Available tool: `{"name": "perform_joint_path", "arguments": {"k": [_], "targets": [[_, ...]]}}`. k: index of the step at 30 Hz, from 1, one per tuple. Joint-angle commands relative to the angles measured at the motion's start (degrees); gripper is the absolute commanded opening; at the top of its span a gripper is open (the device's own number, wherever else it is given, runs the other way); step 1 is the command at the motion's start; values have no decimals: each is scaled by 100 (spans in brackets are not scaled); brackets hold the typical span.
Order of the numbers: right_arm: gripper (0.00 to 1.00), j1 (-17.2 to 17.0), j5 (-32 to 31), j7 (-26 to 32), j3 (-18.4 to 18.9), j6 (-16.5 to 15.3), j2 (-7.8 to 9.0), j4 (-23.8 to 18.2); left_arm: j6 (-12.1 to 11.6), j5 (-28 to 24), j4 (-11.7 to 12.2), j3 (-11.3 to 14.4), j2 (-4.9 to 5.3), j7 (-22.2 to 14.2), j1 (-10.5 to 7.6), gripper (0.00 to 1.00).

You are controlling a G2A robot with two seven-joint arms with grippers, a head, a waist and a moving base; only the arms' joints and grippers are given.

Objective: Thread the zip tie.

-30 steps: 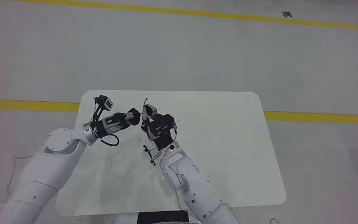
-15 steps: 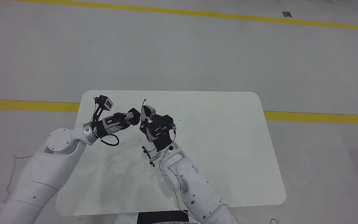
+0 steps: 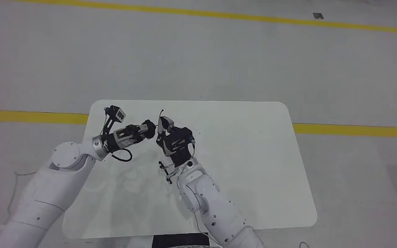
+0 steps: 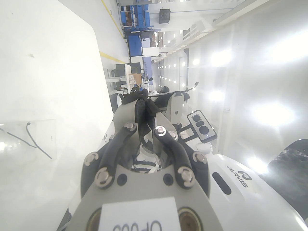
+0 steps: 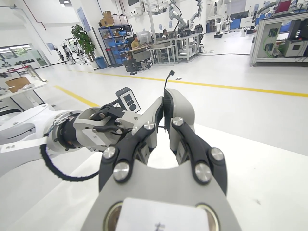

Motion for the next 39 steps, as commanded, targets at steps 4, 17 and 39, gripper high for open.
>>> {"name": "perform_joint_path", "arguments": {"k": [4,17,39], "targets": [[0,2,-45,28,-18,30,-2,45,0,0,0,0,0,0,0,0],[0,-15,-87,99,-46,65,-4,119,0,0,0,0,0,0,0,0],[0,-29,-59,97,-81,112,-17,202,0,0,0,0,0,0,0,0]]}}
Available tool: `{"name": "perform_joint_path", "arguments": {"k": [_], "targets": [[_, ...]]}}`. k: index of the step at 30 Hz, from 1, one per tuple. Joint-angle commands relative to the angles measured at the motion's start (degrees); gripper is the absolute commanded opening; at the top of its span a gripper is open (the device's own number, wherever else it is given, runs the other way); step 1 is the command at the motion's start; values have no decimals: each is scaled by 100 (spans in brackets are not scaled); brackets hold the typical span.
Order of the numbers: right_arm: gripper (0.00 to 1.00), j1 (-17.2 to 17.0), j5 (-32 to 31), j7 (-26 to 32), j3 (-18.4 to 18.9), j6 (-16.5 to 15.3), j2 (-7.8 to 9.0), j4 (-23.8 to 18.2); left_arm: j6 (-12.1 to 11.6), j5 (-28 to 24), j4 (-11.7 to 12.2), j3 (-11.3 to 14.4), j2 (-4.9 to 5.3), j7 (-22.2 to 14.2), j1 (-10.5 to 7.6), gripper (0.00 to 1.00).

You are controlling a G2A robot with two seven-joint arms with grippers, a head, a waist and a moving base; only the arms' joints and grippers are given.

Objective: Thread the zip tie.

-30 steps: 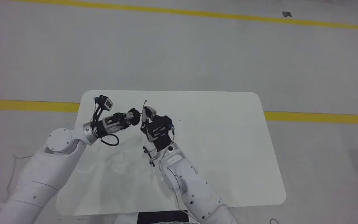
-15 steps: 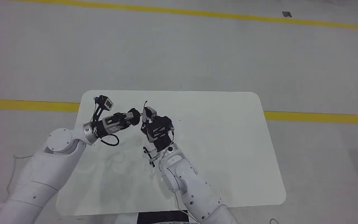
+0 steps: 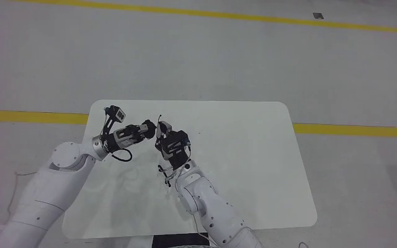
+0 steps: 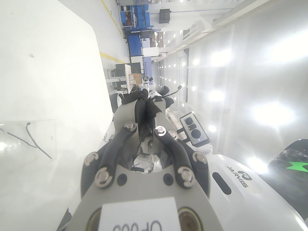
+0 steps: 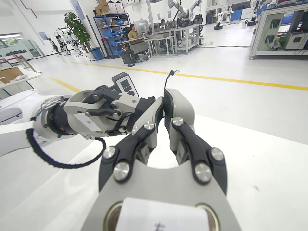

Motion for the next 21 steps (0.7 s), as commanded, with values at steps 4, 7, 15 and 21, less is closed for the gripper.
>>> {"name": "perform_joint_path", "arguments": {"k": [4,7,15,21], "targets": [[0,-28,46,-104,29,20,1,-101,0,0,0,0,0,0,0,0],[0,-39,94,-120,25,-15,0,-116,0,0,0,0,0,0,0,0],[0,-52,28,-7,-34,9,-4,8,0,0,0,0,0,0,0,0],[0,-56,72,10,-44,58,-13,-6,0,0,0,0,0,0,0,0]]}}
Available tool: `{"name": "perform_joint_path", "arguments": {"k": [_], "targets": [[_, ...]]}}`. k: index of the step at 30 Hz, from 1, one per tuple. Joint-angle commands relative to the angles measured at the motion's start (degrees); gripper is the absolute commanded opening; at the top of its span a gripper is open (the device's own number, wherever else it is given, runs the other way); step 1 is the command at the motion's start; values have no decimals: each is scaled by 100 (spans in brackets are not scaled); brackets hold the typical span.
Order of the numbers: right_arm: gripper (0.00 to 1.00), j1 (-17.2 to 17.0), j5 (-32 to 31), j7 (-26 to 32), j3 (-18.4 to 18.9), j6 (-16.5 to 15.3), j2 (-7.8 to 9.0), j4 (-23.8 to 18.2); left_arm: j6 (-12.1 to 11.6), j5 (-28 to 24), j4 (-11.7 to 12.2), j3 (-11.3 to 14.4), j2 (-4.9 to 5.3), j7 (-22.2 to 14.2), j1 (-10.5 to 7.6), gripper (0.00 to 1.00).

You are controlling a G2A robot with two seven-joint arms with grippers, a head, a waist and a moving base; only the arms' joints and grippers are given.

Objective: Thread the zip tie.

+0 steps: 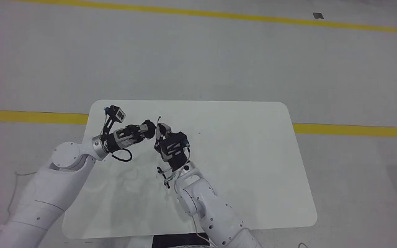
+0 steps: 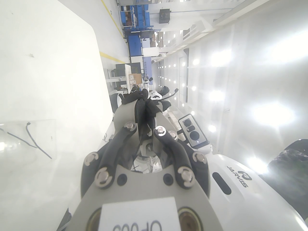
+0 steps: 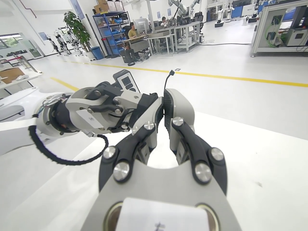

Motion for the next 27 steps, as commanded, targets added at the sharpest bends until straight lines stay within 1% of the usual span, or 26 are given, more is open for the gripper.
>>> {"name": "perform_joint_path", "arguments": {"k": [1,2,3,6,11,14,17,23,25,26,27], "targets": [[13,-7,13,-1,1,14,-1,-22,0,0,0,0,0,0,0,0],[45,-20,21,-21,12,51,-2,-48,0,0,0,0,0,0,0,0],[100,-30,20,-23,16,62,-1,-67,0,0,0,0,0,0,0,0],[100,-67,-5,-80,50,76,9,-164,0,0,0,0,0,0,0,0],[100,-180,-170,-246,157,-14,59,-324,0,0,0,0,0,0,0,0],[100,-271,-393,-379,264,-117,112,-394,0,0,0,0,0,0,0,0],[100,-364,-704,-580,381,-312,182,-431,0,0,0,0,0,0,0,0],[100,-387,-728,-623,402,-333,192,-448,0,0,0,0,0,0,0,0],[100,-387,-728,-623,402,-333,192,-448,271,-319,-7,36,-21,135,28,0],[100,-387,-728,-623,402,-333,192,-448,490,-653,11,22,-32,134,31,0],[100,-356,-805,-613,422,-302,202,-429,659,-938,34,-2,-38,93,34,0]]}}
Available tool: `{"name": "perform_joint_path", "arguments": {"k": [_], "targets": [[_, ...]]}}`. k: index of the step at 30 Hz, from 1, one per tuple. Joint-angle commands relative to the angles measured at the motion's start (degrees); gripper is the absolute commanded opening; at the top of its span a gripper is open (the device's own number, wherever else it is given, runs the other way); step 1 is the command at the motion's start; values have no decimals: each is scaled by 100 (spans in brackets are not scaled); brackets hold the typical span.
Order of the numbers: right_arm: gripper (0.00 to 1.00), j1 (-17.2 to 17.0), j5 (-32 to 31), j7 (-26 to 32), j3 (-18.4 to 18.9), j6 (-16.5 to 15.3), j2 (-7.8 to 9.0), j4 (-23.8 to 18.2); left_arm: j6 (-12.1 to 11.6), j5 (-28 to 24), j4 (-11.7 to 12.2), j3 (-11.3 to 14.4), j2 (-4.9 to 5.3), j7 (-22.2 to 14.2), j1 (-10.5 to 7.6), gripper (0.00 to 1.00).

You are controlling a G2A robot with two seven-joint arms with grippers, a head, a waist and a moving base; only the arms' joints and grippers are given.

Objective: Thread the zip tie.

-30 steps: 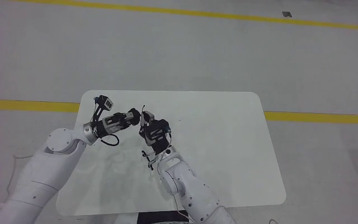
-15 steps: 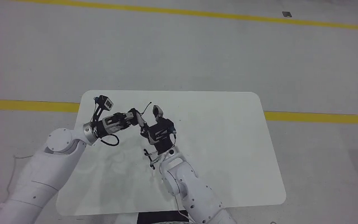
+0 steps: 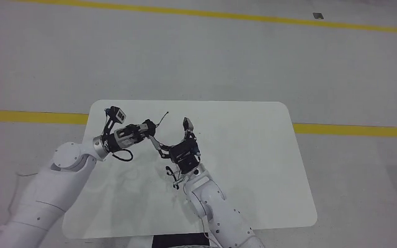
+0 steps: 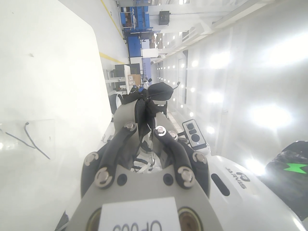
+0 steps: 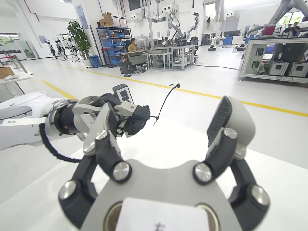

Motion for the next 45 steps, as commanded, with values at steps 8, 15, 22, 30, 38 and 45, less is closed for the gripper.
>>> {"name": "perform_joint_path", "arguments": {"k": [8,15,22,30,38,45], "targets": [[100,961,-74,-131,-747,915,611,752,1601,-1660,385,-227,12,-539,-73,0],[100,1420,-74,-31,-1500,1456,972,950,2097,-1914,565,-303,33,-797,-162,0],[100,1436,-74,-37,-1498,1440,975,970,2383,-2144,577,-244,11,-644,-146,0],[100,1584,-74,-400,-1609,1596,917,1224,3497,-3309,781,-121,-55,-941,-192,0],[100,1513,-74,-775,-1495,1596,727,1342,3497,-3382,831,-29,-70,-940,-220,0],[38,1604,-74,-896,-1623,1596,537,1559,3497,-3382,831,-29,-70,-940,-220,0]]}}
